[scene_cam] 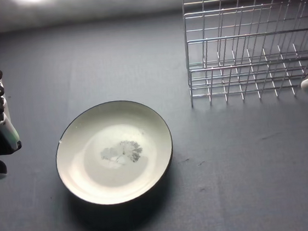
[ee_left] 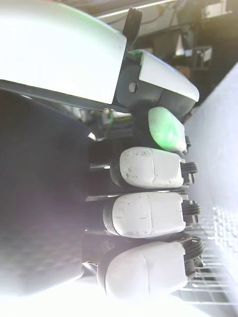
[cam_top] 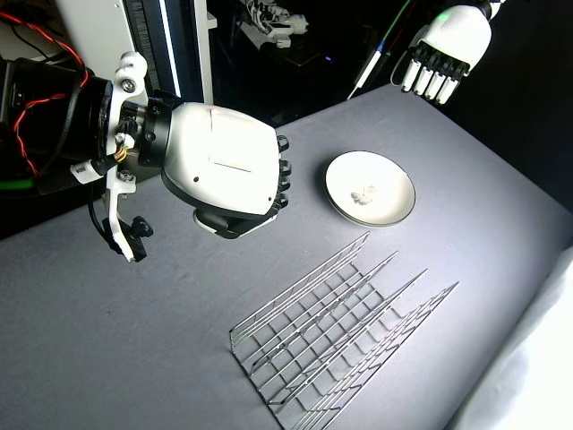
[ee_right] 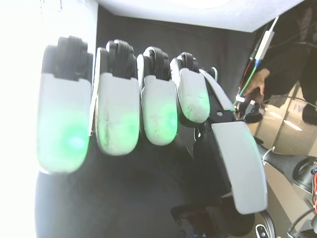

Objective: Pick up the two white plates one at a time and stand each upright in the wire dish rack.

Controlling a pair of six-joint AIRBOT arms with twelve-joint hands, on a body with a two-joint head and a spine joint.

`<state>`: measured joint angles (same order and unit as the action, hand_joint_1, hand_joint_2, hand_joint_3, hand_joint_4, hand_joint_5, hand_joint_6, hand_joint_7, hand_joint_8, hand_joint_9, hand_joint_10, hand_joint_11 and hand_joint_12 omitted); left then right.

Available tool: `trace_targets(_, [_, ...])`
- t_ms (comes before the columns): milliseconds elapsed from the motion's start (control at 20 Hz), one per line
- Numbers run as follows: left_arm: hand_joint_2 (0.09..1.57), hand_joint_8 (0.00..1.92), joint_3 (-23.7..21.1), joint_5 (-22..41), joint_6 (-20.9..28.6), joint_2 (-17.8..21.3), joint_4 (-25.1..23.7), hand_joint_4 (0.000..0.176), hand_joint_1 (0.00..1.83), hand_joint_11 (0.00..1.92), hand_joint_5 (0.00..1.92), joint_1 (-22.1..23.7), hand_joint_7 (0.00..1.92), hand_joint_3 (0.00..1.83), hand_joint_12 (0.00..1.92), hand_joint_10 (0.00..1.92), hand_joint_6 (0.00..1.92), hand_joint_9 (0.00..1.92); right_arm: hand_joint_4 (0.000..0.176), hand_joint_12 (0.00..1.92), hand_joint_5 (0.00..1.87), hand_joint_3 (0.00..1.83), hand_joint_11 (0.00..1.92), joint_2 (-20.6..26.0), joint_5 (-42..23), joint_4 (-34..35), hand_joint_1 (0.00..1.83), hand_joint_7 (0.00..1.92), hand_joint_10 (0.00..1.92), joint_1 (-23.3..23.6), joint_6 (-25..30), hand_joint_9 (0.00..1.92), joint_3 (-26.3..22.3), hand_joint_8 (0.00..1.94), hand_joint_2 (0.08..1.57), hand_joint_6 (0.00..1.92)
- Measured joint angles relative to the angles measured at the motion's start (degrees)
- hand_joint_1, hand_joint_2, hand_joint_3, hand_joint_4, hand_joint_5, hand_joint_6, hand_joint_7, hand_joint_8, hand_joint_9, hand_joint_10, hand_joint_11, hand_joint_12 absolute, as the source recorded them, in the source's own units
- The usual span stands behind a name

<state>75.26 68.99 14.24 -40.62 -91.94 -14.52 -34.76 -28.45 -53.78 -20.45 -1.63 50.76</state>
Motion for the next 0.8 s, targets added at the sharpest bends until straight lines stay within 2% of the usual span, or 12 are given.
trace_targets(50, [1.03,0.01,0.00,-0.02,0.11,0.00,0.00,0.000,0.00,0.00,0.09,0.00,0.05,0.06,0.14,0.01,0.01,0.03,0.000,0.00,0.00,0.09,0.00,0.00,-0.04,0.00,0.00,0.00,0.00,0.00,-0.07,0.00,0.00,0.00,0.97,0.00])
trace_targets(150, [1.06,0.01,0.00,-0.26,0.92,-0.07,-0.76,0.000,0.00,0.00,0.10,0.00,0.07,0.00,0.17,0.01,0.01,0.05,0.000,0.00,0.00,0.03,0.00,0.04,0.02,-0.22,0.00,0.00,0.00,0.00,-1.84,0.00,0.07,0.00,0.99,0.00])
trace_targets(200, [1.05,0.00,0.00,0.11,0.87,-0.31,-0.74,0.000,0.00,0.00,0.03,-0.02,0.00,0.00,0.03,0.00,0.00,0.00,0.000,0.00,0.00,0.02,0.00,0.00,-0.24,-0.42,0.00,0.00,0.00,0.00,-2.19,0.00,0.07,0.00,1.02,0.00])
trace_targets(250, [1.06,0.00,0.09,0.55,0.85,-0.48,-0.09,0.000,0.00,0.00,0.01,-0.02,0.00,0.00,0.00,0.00,0.00,0.00,0.000,0.00,0.00,0.02,0.00,-0.07,-0.46,-0.33,0.00,0.00,0.00,0.00,-2.21,0.00,0.07,0.00,1.01,0.00])
trace_targets(400, [1.07,0.01,1.95,0.74,1.14,-0.72,-0.50,0.000,0.00,0.03,0.03,-0.07,0.04,0.00,0.02,0.01,0.01,0.04,0.000,0.00,0.00,0.00,0.00,-0.04,-0.87,-0.39,0.00,0.00,0.00,0.00,-2.32,0.00,0.07,0.00,0.98,0.00])
trace_targets(600, [1.08,0.00,1.97,0.79,2.38,-0.87,-1.20,0.000,0.00,0.00,0.01,0.20,0.00,0.01,0.00,0.00,0.00,0.00,0.000,0.00,0.00,0.00,0.00,-0.04,-0.94,-0.28,0.00,0.00,0.00,0.00,-2.32,0.00,0.07,0.00,0.95,0.00])
trace_targets(800, [1.05,0.00,1.88,2.08,2.36,-1.79,-6.16,0.000,0.00,0.01,0.00,2.10,0.00,0.00,0.01,0.00,0.00,0.00,0.000,0.00,0.00,0.00,0.00,0.00,-0.87,-0.28,0.00,0.00,0.00,0.00,-2.32,0.00,0.07,0.00,0.96,0.00])
